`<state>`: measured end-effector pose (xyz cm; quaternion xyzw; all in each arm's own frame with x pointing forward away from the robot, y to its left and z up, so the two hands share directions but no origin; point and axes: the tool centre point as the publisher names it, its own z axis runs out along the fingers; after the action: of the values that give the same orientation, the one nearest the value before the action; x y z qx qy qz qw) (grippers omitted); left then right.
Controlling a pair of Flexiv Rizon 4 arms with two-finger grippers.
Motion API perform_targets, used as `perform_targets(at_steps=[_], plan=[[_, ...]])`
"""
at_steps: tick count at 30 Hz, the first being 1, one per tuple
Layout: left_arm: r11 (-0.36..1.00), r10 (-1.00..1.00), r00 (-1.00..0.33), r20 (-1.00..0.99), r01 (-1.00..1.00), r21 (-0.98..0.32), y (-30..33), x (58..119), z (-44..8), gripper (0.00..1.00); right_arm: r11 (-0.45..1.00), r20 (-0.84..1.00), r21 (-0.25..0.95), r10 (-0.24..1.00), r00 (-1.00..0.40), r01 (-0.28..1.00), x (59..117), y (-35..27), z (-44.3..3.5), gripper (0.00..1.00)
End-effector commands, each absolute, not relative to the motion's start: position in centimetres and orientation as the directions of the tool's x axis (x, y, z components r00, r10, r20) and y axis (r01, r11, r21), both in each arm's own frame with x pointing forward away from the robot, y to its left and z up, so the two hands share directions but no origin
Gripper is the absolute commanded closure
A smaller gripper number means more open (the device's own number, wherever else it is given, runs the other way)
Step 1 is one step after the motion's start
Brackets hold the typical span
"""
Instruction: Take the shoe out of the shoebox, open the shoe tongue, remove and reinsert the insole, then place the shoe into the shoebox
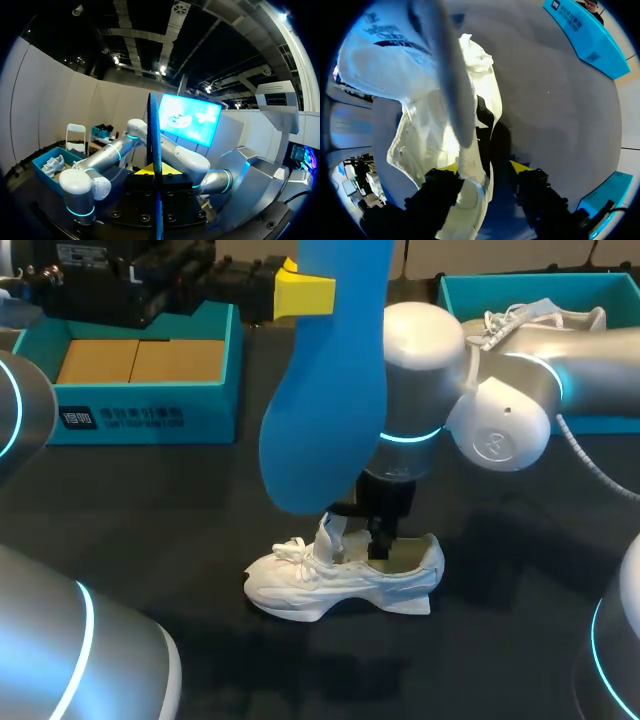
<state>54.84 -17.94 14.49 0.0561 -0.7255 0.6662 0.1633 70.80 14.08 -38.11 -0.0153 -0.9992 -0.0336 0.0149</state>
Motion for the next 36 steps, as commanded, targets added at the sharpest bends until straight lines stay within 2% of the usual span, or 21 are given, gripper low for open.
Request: perform_targets(at_steps=[1,2,3,4,17,29,36], plan=[[0.109,0.137,-0.940,0.312,-0.298,-0.948,-18.1,54.9,14.5,1.00,0.998,0.043,0.058,0.031,-0.999,0.033,71.0,14.4,-39.0,0.68],[0.109,0.137,-0.940,0.312,-0.298,-0.948,-18.1,54.9,14.5,1.00,0.998,0.044,0.058,0.032,-0.999,0.034,71.0,14.4,-39.0,0.77],[0.109,0.137,-0.940,0.312,-0.298,-0.948,-18.1,54.9,14.5,1.00,0.998,0.045,0.059,0.032,-0.998,0.035,70.9,14.5,-39.0,0.97],[0.109,0.137,-0.940,0.312,-0.298,-0.948,-18.1,54.9,14.5,1.00,0.998,0.045,0.061,0.033,-0.998,0.035,70.9,14.5,-39.0,1.00],[0.109,0.137,-0.940,0.312,-0.298,-0.948,-18.1,54.9,14.5,1.00,0.998,0.064,0.054,0.042,-0.997,0.045,70.3,13.9,-36.5,1.00],[0.109,0.137,-0.940,0.312,-0.298,-0.948,-18.1,54.9,14.5,1.00,0.953,0.166,0.108,0.265,-0.950,0.284,69.8,13.8,-33.4,1.00],[0.109,0.137,-0.940,0.312,-0.298,-0.948,-18.1,54.9,14.5,1.00,0.838,0.176,0.141,0.503,-0.846,0.528,68.8,14.4,-31.9,1.00]])
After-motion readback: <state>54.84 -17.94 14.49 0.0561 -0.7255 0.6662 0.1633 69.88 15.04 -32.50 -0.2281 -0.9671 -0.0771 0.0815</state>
